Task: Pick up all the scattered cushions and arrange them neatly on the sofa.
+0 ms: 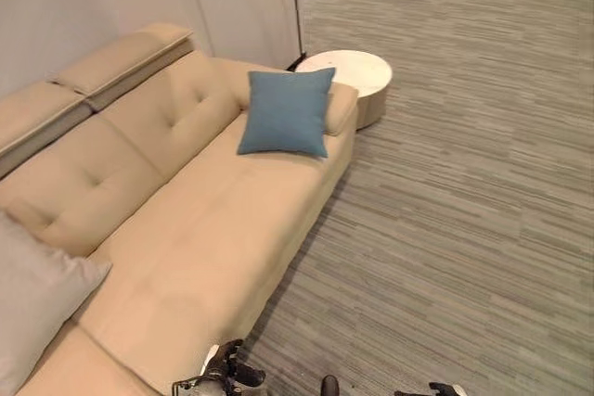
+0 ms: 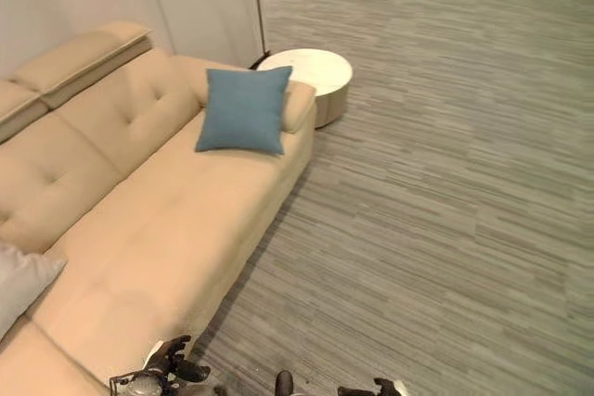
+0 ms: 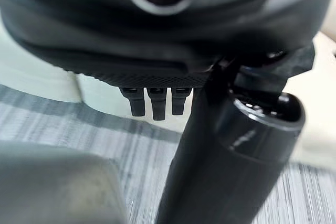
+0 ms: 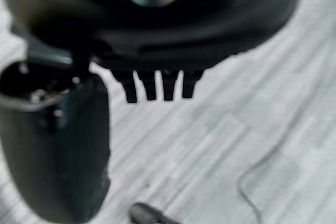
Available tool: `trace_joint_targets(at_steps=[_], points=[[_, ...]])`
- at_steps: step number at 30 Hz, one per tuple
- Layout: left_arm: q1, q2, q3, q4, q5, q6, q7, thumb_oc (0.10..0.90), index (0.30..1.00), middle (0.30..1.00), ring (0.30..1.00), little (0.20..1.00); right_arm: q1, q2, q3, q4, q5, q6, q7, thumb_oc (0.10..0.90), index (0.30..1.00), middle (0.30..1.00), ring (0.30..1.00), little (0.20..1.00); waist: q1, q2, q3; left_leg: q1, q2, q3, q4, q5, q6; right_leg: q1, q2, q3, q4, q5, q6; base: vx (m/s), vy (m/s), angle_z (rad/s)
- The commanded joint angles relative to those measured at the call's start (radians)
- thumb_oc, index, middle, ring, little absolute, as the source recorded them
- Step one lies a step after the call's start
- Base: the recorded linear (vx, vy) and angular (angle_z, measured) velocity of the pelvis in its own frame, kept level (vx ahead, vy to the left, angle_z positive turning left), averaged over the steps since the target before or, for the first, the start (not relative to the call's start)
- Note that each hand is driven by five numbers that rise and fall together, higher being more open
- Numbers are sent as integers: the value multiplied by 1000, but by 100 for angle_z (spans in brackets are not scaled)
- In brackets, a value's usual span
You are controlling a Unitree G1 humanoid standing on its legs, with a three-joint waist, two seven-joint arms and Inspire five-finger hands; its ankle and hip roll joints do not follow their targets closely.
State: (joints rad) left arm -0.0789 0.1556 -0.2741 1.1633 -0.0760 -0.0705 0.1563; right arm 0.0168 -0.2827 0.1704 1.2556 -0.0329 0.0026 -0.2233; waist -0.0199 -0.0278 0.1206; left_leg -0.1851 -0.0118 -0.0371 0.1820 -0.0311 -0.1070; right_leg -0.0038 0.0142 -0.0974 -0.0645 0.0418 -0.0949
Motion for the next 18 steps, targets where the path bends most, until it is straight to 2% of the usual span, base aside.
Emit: trace_joint_targets(at_steps=[1, 2, 3, 6, 10, 11, 12, 13, 14, 15, 16, 17, 18], points=[[-14, 24, 9, -15, 18, -34, 9, 800, 900, 900, 900, 900, -42, -35, -1, 22, -3, -14, -29, 800, 900, 900, 900, 900, 35, 13, 26, -74, -66, 0, -26, 50, 56, 62, -3, 69, 46, -104, 165, 145, -14, -20], [-15, 24, 9, -15, 18, -34, 9, 800, 900, 900, 900, 900, -42, -35, -1, 21, -3, -14, -29, 800, 900, 900, 900, 900, 36, 13, 26, -73, -67, 1, -26, 49, 56, 63, -4, 70, 46, -104, 166, 244, 24, -36], [-2, 22, 27, -8, 12, -34, 7, 800, 900, 900, 900, 900, -37, -37, -3, 25, -12, -13, -25, 800, 900, 900, 900, 900, 40, 23, 16, -42, -60, -8, -68, 43, 69, 82, 8, 95, 34, -120, 167, 148, 32, -45], [9, 22, 35, 1, 13, -31, 5, 800, 900, 900, 900, 900, -34, -36, -6, 31, -20, -11, -24, 800, 900, 900, 900, 900, 45, 25, 7, -26, -62, -6, -59, 35, 77, 93, -3, 104, 44, -133, 171, 249, 75, -77], [23, 24, 44, 18, 23, -22, 3, 800, 900, 900, 900, 900, -40, -33, -2, 26, -39, -4, -12, 800, 900, 900, 900, 900, 70, 24, -13, 21, -55, 21, -74, 7, 106, 92, -27, 111, 137, -165, 184, 244, 93, -49], [19, 30, 44, 14, 24, -20, 2, 800, 900, 900, 900, 900, -48, -35, 0, 16, -44, -4, -8, 800, 900, 900, 900, 900, 76, 30, -14, 57, -50, 27, -98, -6, 128, 29, -46, 88, 286, -141, 223, 152, 75, -64], [18, 37, 42, 6, 24, -19, 4, 800, 900, 900, 900, 900, -55, -36, 3, 7, -44, -2, -7, 800, 900, 900, 900, 900, 71, 32, -4, 72, -49, 26, -104, -7, 138, -23, -53, 84, 381, -93, 255, 151, 75, -53], [18, 37, 42, 6, 24, -19, 4, 800, 900, 900, 900, 900, -55, -36, 3, 7, -44, -2, -7, 800, 900, 900, 900, 900, 71, 31, -5, 72, -49, 27, -104, -7, 139, -26, -54, 85, 385, -95, 255, 40, 24, -33], [14, 44, 37, -4, 25, -18, 6, 800, 900, 900, 900, 900, -63, -38, 6, -3, -44, -2, -6, 800, 900, 900, 900, 900, 62, 35, 12, 82, -45, 23, -108, -5, 148, -80, -54, 76, 477, -45, 283, 75, 37, -14], [0, 54, 28, -12, 33, -17, 11, 800, 900, 900, 900, 900, -79, -38, 10, -16, -45, -3, -9, 800, 900, 900, 900, 900, 53, 49, 25, 102, -35, 23, -126, -8, 156, -147, -86, 19, 558, -24, 298, 137, 44, -4], [-6, 59, 25, -13, 34, -19, 14, 800, 900, 900, 900, 900, -88, -39, 14, -20, -47, -6, -11, 800, 900, 900, 900, 900, 54, 55, 24, 121, -29, 24, -141, -16, 155, -166, -119, -27, 548, -34, 287, 127, 30, 0], [-6, 59, 25, -13, 34, -19, 14, 800, 900, 900, 900, 900, -88, -39, 14, -20, -47, -6, -11, 800, 900, 900, 900, 900, 51, 54, 26, 123, -31, 22, -142, -16, 155, -164, -121, -29, 551, -37, 287, 157, -19, 2], [-11, 63, 27, -13, 31, -21, 18, 800, 900, 900, 900, 900, -100, -38, 21, -22, -51, -8, -14, 800, 900, 900, 900, 900, 51, 58, 25, 144, -25, 20, -158, -26, 153, -174, -147, -75, 498, -57, 269, 355, -166, -2]])
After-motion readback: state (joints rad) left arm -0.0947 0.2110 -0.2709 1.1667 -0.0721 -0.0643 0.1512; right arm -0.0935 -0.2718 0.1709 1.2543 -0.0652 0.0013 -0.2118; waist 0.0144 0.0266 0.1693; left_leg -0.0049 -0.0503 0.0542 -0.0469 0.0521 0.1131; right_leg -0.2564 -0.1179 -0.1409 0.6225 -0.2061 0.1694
